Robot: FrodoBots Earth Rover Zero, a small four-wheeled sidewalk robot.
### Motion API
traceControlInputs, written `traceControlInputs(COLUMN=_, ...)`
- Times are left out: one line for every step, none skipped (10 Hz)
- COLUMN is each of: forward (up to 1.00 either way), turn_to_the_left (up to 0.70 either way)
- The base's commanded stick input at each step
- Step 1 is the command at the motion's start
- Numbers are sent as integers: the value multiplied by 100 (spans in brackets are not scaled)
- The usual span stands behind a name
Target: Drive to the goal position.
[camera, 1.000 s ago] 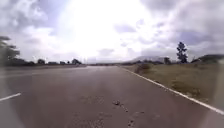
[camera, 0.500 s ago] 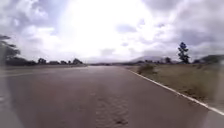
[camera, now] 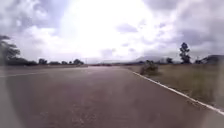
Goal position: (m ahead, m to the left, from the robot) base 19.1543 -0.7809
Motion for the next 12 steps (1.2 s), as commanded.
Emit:
traceControlInputs(forward=100, turn_to_the_left=0)
traceControlInputs(forward=100, turn_to_the_left=0)
traceControlInputs(forward=100, turn_to_the_left=0)
traceControlInputs(forward=100, turn_to_the_left=0)
traceControlInputs(forward=100, turn_to_the_left=0)
traceControlInputs(forward=100, turn_to_the_left=0)
traceControlInputs(forward=100, turn_to_the_left=0)
traceControlInputs(forward=100, turn_to_the_left=0)
traceControlInputs(forward=100, turn_to_the_left=0)
traceControlInputs(forward=100, turn_to_the_left=0)
traceControlInputs(forward=100, turn_to_the_left=0)
traceControlInputs(forward=100, turn_to_the_left=0)
